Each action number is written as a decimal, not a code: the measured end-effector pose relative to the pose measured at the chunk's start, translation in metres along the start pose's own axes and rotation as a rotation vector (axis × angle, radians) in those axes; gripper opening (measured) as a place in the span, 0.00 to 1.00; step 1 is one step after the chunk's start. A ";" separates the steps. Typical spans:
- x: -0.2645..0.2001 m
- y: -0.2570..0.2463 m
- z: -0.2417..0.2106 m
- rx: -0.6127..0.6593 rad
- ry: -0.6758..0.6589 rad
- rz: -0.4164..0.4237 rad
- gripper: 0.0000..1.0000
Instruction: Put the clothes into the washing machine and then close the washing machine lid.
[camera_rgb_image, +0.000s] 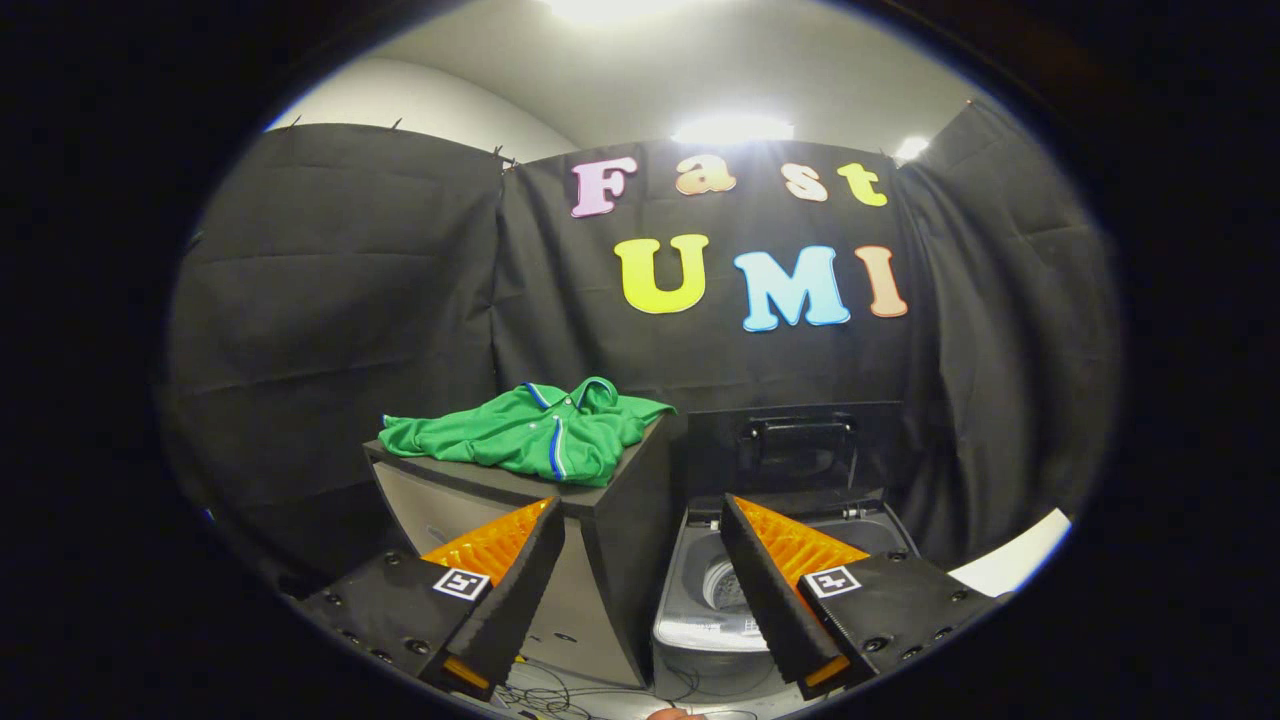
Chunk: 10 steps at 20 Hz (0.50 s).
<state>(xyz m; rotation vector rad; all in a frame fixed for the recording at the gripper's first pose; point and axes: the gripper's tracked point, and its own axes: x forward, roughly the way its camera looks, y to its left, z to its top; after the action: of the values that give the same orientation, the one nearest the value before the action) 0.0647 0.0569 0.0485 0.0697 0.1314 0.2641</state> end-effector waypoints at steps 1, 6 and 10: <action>0.003 0.006 0.012 -0.004 -0.013 0.008 0.98; 0.048 0.023 0.044 0.007 0.025 0.055 0.98; 0.076 0.027 0.061 0.029 0.086 0.037 0.98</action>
<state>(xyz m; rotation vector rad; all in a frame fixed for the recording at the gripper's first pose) 0.1388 0.1000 0.1023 0.0892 0.2196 0.3025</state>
